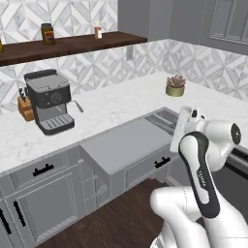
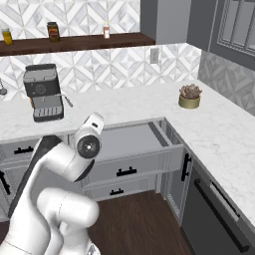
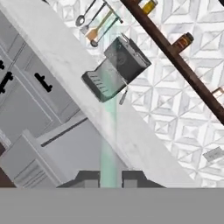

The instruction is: Take a straw from the drawer in front and place it inside the glass cup on the dining counter.

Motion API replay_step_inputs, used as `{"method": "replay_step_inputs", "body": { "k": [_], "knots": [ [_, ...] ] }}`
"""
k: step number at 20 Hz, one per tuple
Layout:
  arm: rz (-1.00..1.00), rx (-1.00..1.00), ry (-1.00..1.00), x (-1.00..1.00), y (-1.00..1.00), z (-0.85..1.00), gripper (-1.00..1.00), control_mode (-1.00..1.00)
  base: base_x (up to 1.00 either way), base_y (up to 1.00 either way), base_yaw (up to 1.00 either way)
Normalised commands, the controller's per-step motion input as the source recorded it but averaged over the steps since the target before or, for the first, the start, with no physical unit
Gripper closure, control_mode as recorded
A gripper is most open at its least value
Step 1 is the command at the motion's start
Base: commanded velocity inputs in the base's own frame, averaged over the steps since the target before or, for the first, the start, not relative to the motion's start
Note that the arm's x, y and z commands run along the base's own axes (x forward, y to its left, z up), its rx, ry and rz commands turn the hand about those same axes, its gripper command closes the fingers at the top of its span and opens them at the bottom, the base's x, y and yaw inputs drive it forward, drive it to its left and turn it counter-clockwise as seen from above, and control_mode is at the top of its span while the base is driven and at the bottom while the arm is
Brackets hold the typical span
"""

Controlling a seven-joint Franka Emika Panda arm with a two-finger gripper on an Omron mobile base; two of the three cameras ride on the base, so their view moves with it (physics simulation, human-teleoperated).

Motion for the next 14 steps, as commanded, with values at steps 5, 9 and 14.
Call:
{"method": "replay_step_inputs", "body": {
  "k": [5,9,14],
  "knots": [
    [0.12,-0.68,-0.01,-0.86,-0.02,0.15,1.0,-1.0,0.0,0.0,0.0],
    [-0.02,-0.53,-0.11,-0.14,0.0,-0.46,1.0,-1.0,0.0,0.0,0.0],
    [0.0,-0.03,-0.26,-0.11,0.0,-0.46,1.0,-1.0,0.0,0.0,0.0]
  ]
}}
